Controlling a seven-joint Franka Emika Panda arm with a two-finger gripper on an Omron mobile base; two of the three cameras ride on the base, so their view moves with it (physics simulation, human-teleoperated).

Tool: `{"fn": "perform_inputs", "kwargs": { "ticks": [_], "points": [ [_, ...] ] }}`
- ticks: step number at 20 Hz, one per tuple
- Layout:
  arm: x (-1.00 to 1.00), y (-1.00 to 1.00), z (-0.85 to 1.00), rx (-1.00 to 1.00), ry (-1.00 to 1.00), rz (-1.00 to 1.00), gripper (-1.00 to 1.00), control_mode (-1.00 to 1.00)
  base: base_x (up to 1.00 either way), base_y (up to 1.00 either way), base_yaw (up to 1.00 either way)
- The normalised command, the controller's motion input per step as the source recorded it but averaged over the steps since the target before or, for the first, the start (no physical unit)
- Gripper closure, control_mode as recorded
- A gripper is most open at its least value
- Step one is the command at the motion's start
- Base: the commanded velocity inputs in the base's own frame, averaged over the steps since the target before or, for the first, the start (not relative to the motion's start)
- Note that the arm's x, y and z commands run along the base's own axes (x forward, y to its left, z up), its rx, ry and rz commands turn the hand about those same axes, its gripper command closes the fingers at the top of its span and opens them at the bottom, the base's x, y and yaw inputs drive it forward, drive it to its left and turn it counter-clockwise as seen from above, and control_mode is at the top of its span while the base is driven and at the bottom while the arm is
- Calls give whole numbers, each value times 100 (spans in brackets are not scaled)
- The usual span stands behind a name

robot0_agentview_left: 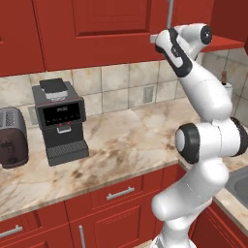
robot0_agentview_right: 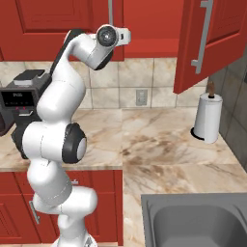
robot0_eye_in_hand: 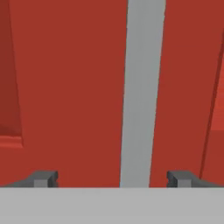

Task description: Close all open cabinet doors.

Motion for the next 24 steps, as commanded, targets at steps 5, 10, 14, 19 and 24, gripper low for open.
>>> {"fn": "perform_inputs", "kwargs": {
  "ticks": [5,10,14,19,24],
  "points": [
    [49,13,0,13,11,13,-100,-100,0,0,0],
    [53,19,2,13,12,10,-100,-100,0,0,0],
    [55,21,3,13,13,9,-100,-100,0,0,0],
    [27,26,4,9,11,8,-100,-100,0,0,0],
    [-29,38,-1,1,1,4,-100,-100,0,0,0]
  ]
}}
